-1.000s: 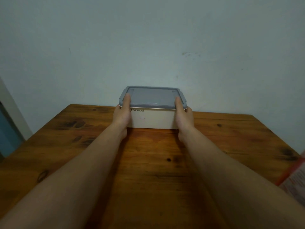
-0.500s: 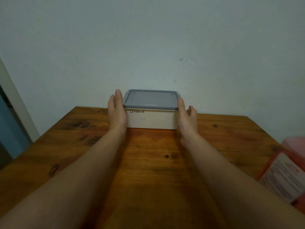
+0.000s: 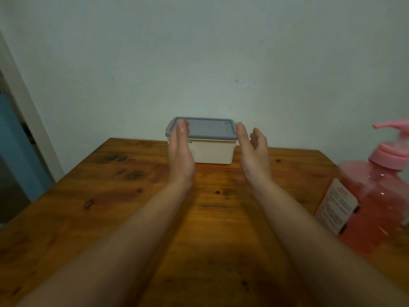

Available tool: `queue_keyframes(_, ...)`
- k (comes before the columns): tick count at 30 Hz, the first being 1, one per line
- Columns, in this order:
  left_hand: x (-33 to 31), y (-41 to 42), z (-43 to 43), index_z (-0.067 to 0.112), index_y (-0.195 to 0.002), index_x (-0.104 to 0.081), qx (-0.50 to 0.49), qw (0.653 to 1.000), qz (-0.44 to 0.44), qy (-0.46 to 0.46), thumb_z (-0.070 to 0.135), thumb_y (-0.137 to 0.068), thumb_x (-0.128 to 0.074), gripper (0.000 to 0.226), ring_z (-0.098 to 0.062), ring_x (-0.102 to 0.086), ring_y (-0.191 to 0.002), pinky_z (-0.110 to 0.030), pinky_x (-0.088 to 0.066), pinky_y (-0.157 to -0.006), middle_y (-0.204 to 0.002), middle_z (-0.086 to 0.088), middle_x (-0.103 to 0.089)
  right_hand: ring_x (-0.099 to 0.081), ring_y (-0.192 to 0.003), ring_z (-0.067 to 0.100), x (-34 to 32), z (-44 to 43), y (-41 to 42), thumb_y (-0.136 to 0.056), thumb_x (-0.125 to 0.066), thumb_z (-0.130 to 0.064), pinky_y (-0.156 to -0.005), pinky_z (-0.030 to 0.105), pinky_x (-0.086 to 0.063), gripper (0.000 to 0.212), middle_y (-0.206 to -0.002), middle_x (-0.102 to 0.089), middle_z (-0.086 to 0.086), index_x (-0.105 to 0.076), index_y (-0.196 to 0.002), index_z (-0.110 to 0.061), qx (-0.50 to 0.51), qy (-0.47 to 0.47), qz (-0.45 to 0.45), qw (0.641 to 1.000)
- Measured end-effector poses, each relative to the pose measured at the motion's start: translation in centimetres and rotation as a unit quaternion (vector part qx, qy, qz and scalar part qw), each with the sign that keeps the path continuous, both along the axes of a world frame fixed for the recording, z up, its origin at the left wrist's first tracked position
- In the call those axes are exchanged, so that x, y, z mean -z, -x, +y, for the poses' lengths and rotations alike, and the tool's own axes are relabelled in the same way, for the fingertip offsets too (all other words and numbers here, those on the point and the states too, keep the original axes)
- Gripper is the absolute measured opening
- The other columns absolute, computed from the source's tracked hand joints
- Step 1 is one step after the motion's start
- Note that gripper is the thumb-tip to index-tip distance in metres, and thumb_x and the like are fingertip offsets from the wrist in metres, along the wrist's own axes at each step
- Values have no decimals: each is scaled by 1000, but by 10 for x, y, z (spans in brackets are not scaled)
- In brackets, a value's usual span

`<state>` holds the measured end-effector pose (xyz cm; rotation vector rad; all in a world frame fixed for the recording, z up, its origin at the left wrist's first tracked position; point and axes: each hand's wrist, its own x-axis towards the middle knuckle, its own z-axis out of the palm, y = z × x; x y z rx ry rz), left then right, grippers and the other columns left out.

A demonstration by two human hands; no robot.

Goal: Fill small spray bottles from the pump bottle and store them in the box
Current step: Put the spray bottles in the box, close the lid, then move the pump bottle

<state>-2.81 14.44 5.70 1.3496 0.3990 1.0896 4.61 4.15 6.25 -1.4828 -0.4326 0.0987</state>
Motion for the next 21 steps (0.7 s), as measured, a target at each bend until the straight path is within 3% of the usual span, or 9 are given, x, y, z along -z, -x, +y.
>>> queue_keyframes(3, 4, 2, -22, 21, -143, -44, 25, 1000, 1, -2, 46, -103, -23, 52, -7, -45, -129, -11, -36, -90, -140, 6, -51, -31, -144, 15, -3, -17, 16, -91, -53, -58, -99, 25, -31, 76, -159, -30, -3, -26, -153, -25, -14, 0, -22, 1000)
queue_keyframes(6, 8, 5, -48, 21, -142, -45, 57, 998, 1, -11, 50, -101, -22, 55, -5, -45, -131, -25, -33, -108, -141, 7, -52, -31, -140, 5, -6, -39, 32, -91, -54, -55, -97, 18, -30, 73, -158, -32, -8, -29, -153, -25, -45, -7, -47, 998)
queue_keyframes(11, 9, 8, -82, 23, -140, -47, 100, 995, -22, -9, 66, -91, -24, 70, -3, -48, -128, -32, -34, -114, -139, 7, -54, -35, -127, -6, -10, -68, 48, -81, -52, -60, -84, 2, -32, 77, -153, -38, -13, -35, -150, -29, -73, -6, -99, 992)
queue_keyframes(14, 10, 9, -104, 25, -139, -48, 130, 991, -32, -7, 65, -91, -25, 67, -2, -48, -128, -34, -35, -114, -138, 8, -55, -37, -134, -4, -9, -85, 55, -75, -54, -62, -94, 7, -36, 83, -152, -40, -14, -37, -149, -29, -71, -15, -128, 989)
queue_keyframes(17, 12, 8, -126, 28, -140, -47, 164, 986, -32, -10, 65, -92, -24, 65, 4, -46, -129, -29, -34, -113, -140, 12, -52, -38, -137, -4, -4, -100, 57, -81, -58, -64, -110, 20, -37, 77, -151, -42, -16, -39, -147, -30, -58, -16, -168, 984)
queue_keyframes(21, 15, 5, -152, 33, -142, -43, 193, 981, -19, -23, 67, -89, -22, 67, 9, -43, -129, -28, -34, -112, -142, 17, -48, -43, -134, -3, -1, -118, 61, -81, -56, -61, -112, 32, -40, 69, -146, -48, -16, -42, -143, -33, -28, -30, -209, 977)
